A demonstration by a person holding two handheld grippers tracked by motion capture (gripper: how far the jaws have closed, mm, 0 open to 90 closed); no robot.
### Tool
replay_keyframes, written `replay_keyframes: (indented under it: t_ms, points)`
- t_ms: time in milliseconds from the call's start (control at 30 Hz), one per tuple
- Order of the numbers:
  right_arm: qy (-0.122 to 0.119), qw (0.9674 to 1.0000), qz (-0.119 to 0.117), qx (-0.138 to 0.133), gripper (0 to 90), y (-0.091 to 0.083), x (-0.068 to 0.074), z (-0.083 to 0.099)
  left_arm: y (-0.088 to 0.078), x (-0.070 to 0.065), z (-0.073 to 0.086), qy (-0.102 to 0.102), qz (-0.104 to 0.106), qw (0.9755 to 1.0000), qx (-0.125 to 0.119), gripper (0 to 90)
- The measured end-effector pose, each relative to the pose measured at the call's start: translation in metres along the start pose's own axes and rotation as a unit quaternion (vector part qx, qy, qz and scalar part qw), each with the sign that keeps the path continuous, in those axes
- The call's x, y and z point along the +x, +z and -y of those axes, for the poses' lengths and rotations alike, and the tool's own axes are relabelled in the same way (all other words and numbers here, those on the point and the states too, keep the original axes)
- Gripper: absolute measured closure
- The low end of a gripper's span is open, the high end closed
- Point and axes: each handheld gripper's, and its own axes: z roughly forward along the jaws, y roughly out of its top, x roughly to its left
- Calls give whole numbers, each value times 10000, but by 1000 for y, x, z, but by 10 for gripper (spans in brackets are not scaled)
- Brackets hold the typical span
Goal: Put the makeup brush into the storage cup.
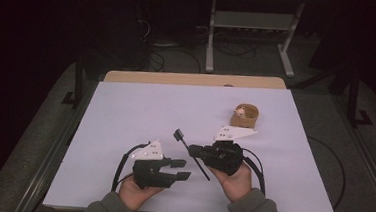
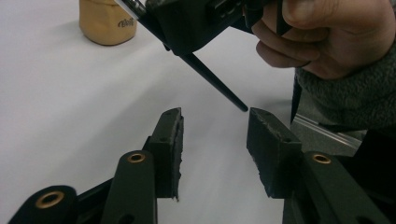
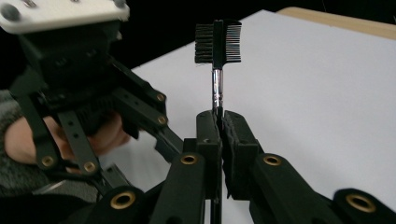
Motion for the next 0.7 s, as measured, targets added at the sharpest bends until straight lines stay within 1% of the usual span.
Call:
replay_keyframes:
  t_ms: [33,67,100,133,167,233,267,333,367,400,433,467,500,533,567,600,667,700]
  points:
    - [2,9999,-6,-105,852,1,3,0,1,1,0,-71,31,10000,-17,576]
    - [2,9999,-6,-105,852,1,3,0,1,1,0,-71,31,10000,-17,583]
    - [-11,9998,-16,-211,852,3,6,2,1,2,1,-109,51,9999,-7,593]
    - [-11,9998,-16,-211,852,3,6,2,1,2,1,-109,51,9999,-7,605]
    - [-64,9996,22,-269,852,6,11,4,1,3,2,-178,87,9998,-58,609]
    - [-69,9996,24,-268,852,8,13,5,1,3,2,-211,83,9997,-69,618]
    - [-50,9997,12,-251,852,10,15,6,0,3,3,-242,44,9997,-96,637]
    - [-162,9994,78,-308,852,15,20,8,-2,6,4,-338,104,9993,-137,667]
    - [-177,9993,80,-332,852,16,22,9,-2,6,4,-338,104,9993,-137,681]
    - [-177,9993,80,-332,852,16,22,9,-2,6,5,-454,101,9987,-196,681]
    - [-240,9990,91,-377,852,18,25,10,-3,8,5,-492,125,9985,-204,690]
    - [-240,9990,91,-377,852,18,25,10,-3,9,5,-535,170,9982,-200,690]
    - [-255,9989,84,-396,852,19,26,10,-4,10,5,-561,185,9981,-198,711]
    - [-260,9987,87,-424,852,19,28,11,-4,11,6,-572,198,9979,-222,711]
    - [-305,9984,53,-463,851,21,29,12,-5,12,6,-564,217,9979,-235,747]
    - [-305,9984,53,-463,851,21,29,12,-5,12,6,-564,217,9979,-235,774]
    - [-331,9983,56,-470,852,21,31,12,-6,12,6,-585,220,9977,-268,795]
    - [-352,9982,38,-482,852,21,32,12,-7,14,7,-621,187,9975,-269,811]
